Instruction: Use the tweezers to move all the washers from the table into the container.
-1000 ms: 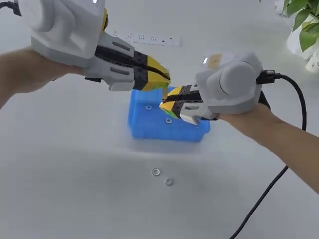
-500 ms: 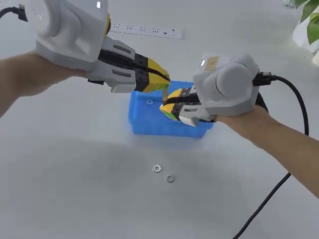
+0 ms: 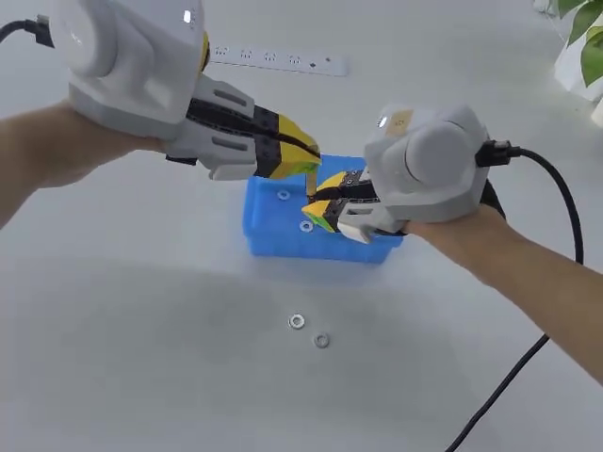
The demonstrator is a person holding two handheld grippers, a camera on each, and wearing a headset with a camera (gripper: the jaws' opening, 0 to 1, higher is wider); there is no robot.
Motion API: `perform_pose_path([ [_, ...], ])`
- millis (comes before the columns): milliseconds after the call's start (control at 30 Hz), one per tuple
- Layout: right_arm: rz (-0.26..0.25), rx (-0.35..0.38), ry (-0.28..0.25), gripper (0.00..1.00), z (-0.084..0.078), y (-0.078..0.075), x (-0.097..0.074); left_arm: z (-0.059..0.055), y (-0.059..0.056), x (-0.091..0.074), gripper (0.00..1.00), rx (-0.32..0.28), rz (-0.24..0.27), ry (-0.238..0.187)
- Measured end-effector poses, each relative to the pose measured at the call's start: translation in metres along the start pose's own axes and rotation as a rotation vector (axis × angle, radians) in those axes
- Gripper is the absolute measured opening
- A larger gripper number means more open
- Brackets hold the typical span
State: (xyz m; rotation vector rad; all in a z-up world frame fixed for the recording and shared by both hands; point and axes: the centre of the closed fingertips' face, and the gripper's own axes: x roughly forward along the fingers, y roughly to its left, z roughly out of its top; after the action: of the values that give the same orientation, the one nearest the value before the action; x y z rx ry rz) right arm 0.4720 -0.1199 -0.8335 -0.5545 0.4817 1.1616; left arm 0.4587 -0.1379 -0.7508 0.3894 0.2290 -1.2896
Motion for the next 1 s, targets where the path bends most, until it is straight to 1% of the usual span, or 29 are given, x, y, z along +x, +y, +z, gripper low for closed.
perform_pose_path([
  [67,-0.004,-0.005,-0.002,0.12,0.003,0.0,-0.002,0.002,0.001,-0.001,0.05,0.008,0.008,0.0],
  [100,-0.002,-0.002,-0.008,0.12,0.005,0.0,-0.003,0.005,0.001,-0.002,0.05,0.009,0.013,-0.01],
  [200,-0.013,-0.002,-0.015,0.12,0.011,-0.002,-0.006,0.01,0.001,-0.005,0.05,0.016,0.018,-0.015],
  [267,-0.017,0.001,-0.022,0.12,0.014,-0.002,-0.008,0.015,-0.002,-0.009,0.05,0.025,0.018,-0.017],
  [433,-0.017,-0.008,-0.047,0.12,0.023,0.005,-0.017,0.027,-0.01,-0.017,0.05,0.042,0.016,-0.025],
  [567,-0.009,-0.023,-0.073,0.12,0.027,0.014,-0.03,0.036,-0.021,-0.022,0.05,0.06,-0.004,-0.031],
  [633,0.005,-0.012,-0.095,0.13,0.029,0.02,-0.037,0.041,-0.029,-0.023,0.05,0.07,-0.018,-0.032],
  [700,-0.003,-0.01,-0.101,0.14,0.029,0.023,-0.045,0.046,-0.039,-0.024,0.05,0.077,-0.035,-0.038],
  [733,-0.004,-0.01,-0.102,0.14,0.028,0.024,-0.046,0.047,-0.041,-0.025,0.05,0.08,-0.038,-0.038],
  [800,0.004,-0.005,-0.11,0.14,0.027,0.03,-0.052,0.051,-0.05,-0.025,0.05,0.086,-0.053,-0.042],
  [833,0.012,-0.007,-0.114,0.14,0.027,0.036,-0.055,0.052,-0.056,-0.025,0.05,0.087,-0.061,-0.042],
  [1000,0.028,-0.033,-0.101,0.14,0.019,0.059,-0.065,0.053,-0.083,-0.019,0.05,0.095,-0.107,-0.025],
])
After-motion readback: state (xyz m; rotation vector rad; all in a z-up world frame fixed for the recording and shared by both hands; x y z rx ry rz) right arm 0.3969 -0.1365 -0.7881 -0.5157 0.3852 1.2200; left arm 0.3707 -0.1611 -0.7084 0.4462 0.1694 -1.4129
